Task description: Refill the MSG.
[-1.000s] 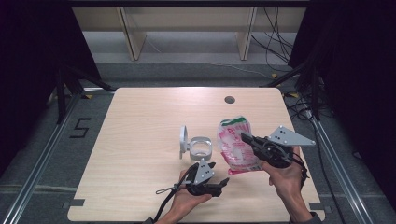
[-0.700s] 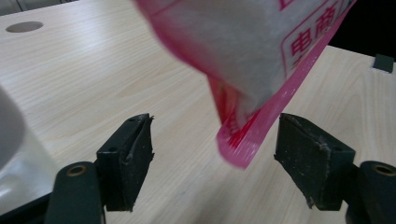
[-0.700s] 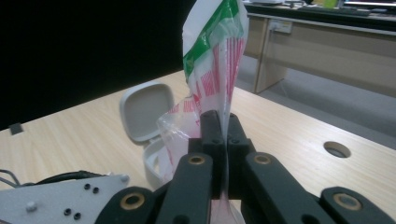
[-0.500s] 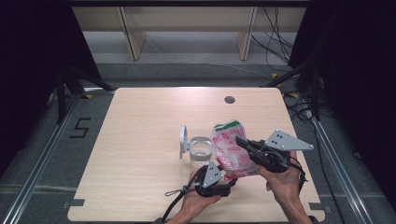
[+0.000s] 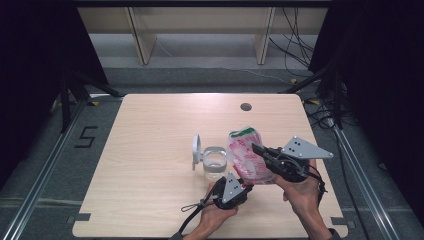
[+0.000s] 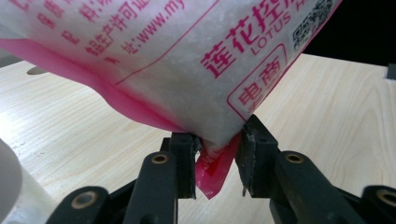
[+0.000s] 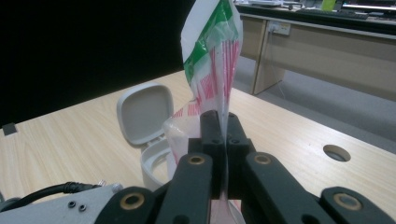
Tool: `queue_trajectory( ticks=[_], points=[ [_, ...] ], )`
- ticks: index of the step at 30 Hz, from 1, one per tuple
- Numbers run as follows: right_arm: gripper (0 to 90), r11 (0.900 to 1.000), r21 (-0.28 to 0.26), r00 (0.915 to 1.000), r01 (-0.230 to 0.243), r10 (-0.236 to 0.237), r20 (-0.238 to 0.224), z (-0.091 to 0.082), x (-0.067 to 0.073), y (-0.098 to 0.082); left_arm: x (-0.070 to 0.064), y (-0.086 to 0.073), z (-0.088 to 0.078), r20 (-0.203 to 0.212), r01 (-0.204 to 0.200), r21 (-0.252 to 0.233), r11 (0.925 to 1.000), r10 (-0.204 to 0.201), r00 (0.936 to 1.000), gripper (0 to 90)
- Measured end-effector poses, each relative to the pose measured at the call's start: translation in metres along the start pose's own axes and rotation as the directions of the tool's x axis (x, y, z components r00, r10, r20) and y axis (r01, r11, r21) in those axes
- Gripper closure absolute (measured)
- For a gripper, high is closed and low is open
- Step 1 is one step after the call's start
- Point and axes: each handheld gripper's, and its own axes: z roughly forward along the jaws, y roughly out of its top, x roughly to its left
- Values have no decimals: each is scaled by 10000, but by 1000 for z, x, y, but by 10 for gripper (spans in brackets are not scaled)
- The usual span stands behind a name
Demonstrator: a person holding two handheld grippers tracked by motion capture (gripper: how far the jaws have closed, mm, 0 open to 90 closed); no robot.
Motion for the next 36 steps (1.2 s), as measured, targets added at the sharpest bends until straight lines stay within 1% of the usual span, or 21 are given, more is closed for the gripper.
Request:
queue_trajectory(
  ticks=[1,2,3,5,6,7,9,10,11,12,14,18,22,23,25,26,27,29,30,33,36],
  points=[
    [900,9999,-85,9998,86,-88,-197,3,-2,1,1,1,0,-47,-81,88,9999,82,10000,702],
    [900,10000,-71,9998,7,-8,-188,4,-3,2,1,2,0,-88,-18,123,9999,19,10000,703],
    [900,9999,-130,10000,-26,26,-11,5,-3,3,1,2,2,-115,15,62,10000,-15,9999,705],
    [900,9999,-143,10000,51,-51,-37,8,-4,6,-1,3,7,-298,-29,-94,10000,26,9996,708],
    [900,9995,-204,9997,230,-229,69,10,-5,7,-1,3,8,-385,94,-162,9998,-100,9992,709],
    [900,9997,-170,9997,152,-149,191,11,-4,8,-1,3,10,-248,266,-305,9992,-274,9993,710],
    [900,9994,-191,9996,288,-287,50,15,-7,9,-4,3,9,-177,510,-298,9983,-515,9985,710],
    [900,9998,-132,9998,173,-173,10,16,-7,10,-5,3,9,-241,563,-323,9979,-571,9981,710],
    [900,9995,-102,9995,315,-314,86,17,-8,11,-6,3,9,-245,623,-354,9974,-632,9977,710],
    [900,9999,-115,10000,70,-70,13,18,-7,11,-6,3,9,-206,762,-407,9963,-771,9968,709],
    [900,9997,-82,9997,222,-222,61,20,-8,12,-5,4,8,146,1122,-366,9930,-1118,9936,710],
    [900,9998,-184,9999,46,-48,-121,23,-4,13,-6,5,7,-50,1006,-513,9936,-1010,9949,711],
    [900,9980,-436,9989,447,-451,-90,28,-4,17,-3,6,6,-17,1186,-687,9906,-1190,9929,711],
    [900,9991,-390,9997,176,-183,-177,29,-2,18,-3,7,5,-27,1211,-752,9898,-1217,9926,711],
    [900,9986,-449,9993,280,-290,-215,33,-1,20,-2,7,7,-71,1235,-882,9884,-1246,9922,711],
    [900,9991,-410,9996,72,-83,-265,34,1,20,-2,7,7,-109,1303,-919,9872,-1318,9912,711],
    [900,9984,-426,9990,381,-391,-226,37,1,21,-1,6,9,-17,1412,-1050,9844,-1422,9898,711],
    [900,9980,-442,9990,441,-445,-98,40,2,22,0,7,8,-69,1427,-996,9847,-1441,9895,712],
    [900,9963,-516,9976,687,-689,-20,42,2,23,0,7,8,-107,1449,-1019,9842,-1468,9891,712],
    [900,9979,-374,9984,537,-543,-145,47,5,23,1,5,8,-134,1546,-1016,9827,-1567,9876,713],
    [900,9976,-341,9982,598,-600,-68,52,4,23,2,4,8,-193,1603,-1018,9818,-1630,9864,713]
  ],
)
